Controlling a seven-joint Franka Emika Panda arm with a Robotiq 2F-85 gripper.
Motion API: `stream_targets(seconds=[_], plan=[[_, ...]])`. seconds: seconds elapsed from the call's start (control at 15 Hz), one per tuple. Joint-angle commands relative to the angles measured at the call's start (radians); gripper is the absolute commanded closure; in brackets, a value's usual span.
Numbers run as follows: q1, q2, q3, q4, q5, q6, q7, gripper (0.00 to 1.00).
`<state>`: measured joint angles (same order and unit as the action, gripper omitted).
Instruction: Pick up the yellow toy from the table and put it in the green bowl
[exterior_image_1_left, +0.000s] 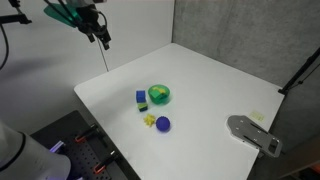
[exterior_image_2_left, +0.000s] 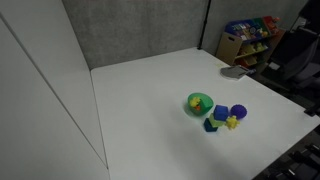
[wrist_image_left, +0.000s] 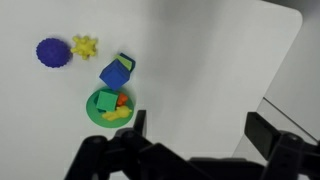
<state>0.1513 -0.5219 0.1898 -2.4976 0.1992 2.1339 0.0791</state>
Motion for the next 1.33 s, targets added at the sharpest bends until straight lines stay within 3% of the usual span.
stream_targets(seconds=[0.0, 0.47, 0.87, 1.27], plan=[[-0.042, 0.128, -0.021, 0.086, -0.081, 0.007, 0.008, 0.00], [-0.111, 0.279, -0.070, 0.054, -0.208, 0.102, 0.031, 0.00], [-0.155, 0.425, -0.117, -0.009, -0.290, 0.282, 0.081, 0.00], [-0.188, 0.567, -0.195, -0.057, -0.292, 0.448, 0.110, 0.00]])
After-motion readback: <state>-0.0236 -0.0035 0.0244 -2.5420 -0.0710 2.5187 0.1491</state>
